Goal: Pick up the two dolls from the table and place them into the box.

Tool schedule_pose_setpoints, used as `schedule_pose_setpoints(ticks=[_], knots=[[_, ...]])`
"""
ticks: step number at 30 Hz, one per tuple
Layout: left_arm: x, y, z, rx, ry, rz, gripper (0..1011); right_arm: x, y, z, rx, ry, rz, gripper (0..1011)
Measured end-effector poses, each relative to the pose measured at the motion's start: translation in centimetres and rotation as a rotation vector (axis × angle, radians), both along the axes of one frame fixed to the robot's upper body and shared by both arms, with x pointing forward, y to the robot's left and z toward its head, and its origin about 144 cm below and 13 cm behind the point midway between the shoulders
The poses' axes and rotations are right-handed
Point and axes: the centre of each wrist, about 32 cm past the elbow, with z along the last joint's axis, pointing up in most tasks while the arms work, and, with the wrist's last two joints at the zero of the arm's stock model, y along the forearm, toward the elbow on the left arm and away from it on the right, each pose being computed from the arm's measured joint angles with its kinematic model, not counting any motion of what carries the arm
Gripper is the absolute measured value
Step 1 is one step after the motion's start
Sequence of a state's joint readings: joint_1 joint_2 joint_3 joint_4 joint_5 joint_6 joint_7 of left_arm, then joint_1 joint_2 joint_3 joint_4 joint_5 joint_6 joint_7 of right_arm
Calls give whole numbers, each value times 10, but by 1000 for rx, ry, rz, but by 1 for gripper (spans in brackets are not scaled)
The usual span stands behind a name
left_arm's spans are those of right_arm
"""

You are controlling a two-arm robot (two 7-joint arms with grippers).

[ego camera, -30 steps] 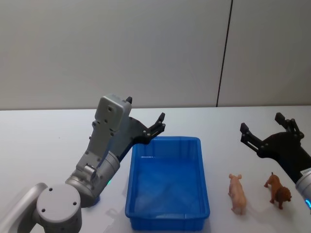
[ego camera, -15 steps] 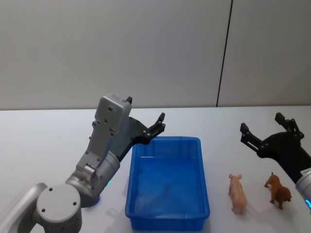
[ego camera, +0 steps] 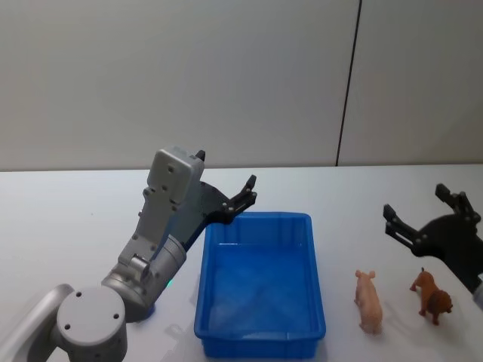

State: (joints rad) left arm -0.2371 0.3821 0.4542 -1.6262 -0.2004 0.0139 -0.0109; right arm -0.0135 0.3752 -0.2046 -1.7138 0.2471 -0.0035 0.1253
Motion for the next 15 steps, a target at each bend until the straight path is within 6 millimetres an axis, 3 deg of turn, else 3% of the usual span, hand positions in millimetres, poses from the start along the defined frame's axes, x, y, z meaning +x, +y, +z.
schedule_pose_setpoints(ticks=[15], knots=[[0,0,0,0,0,0,1001,-9,-36,-21,-117,133,3,1001]])
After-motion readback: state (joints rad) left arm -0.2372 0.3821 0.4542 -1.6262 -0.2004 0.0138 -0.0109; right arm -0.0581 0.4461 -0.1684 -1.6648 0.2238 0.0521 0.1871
